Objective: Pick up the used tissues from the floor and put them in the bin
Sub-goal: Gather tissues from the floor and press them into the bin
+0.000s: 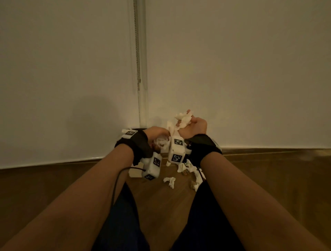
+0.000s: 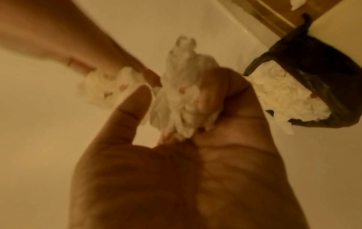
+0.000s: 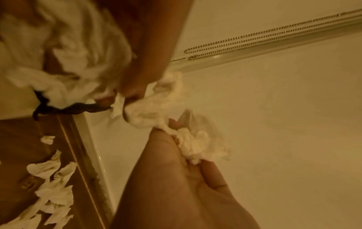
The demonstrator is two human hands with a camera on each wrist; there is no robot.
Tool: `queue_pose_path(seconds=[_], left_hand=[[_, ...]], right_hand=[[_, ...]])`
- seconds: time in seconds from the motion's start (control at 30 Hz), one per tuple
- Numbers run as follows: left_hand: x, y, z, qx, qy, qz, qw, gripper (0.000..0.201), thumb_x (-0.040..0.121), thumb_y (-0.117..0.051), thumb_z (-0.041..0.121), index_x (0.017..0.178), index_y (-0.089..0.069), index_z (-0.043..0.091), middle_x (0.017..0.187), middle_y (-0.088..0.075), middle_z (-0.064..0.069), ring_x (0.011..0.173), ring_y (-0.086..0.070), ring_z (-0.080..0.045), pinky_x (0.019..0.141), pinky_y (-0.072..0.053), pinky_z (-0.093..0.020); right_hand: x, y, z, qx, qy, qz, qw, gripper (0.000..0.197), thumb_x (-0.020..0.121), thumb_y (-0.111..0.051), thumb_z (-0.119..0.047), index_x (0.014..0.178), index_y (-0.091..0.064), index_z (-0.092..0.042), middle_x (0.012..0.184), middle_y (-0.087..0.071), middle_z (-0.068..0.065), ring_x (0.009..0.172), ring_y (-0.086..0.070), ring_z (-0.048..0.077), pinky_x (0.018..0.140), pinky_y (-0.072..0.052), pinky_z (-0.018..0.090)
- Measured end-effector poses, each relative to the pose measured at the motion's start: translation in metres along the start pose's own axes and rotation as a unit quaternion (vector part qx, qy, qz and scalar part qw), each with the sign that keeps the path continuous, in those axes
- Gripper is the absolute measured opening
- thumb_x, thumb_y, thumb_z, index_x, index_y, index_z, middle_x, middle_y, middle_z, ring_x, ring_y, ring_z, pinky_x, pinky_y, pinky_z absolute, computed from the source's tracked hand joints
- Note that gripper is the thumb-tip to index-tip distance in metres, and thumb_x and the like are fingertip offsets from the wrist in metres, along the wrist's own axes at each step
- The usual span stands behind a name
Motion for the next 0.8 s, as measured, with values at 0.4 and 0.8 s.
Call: queue_pose_path(seconds=[0.4,0.8], left_hand=[[0.016,0.032,0.013,-0.079,-0.148,0.071,0.983,0.019,0.094,-0.051,0.013,0.104,-0.062,0.001,0.087,-0.064,-0.010,0.077,-0.062,-0.018,0.064,-0.053,-0.024],[0.066,0.098,-0.026,-0.140,-0.042,0.193,0.970,0.043,0.093,-0.043,0.014,0.135,-0.045,0.004,0.138,-0.043,-0.022,0.126,-0.043,-0.038,0.096,-0.043,-0.040]], right_hand=[[0.004,-0.026,0.062,-0.226,-0.086,-0.098,0.965,0.029,0.101,-0.039,-0.029,0.113,-0.055,-0.009,0.114,-0.057,0.020,0.116,-0.051,0.035,0.095,-0.042,0.047],[0.079,-0.008,0.084,-0.335,-0.044,-0.044,0.940,0.045,0.095,-0.043,-0.047,0.111,-0.058,-0.008,0.105,-0.058,0.017,0.095,-0.060,0.031,0.086,-0.050,0.042]])
Point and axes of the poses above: each hand's wrist, its own x-axis towards the middle knuckle, its own y-axis out of the back of the hand, z = x × y, the point moved 6 cm from there along x, towards the middle knuckle
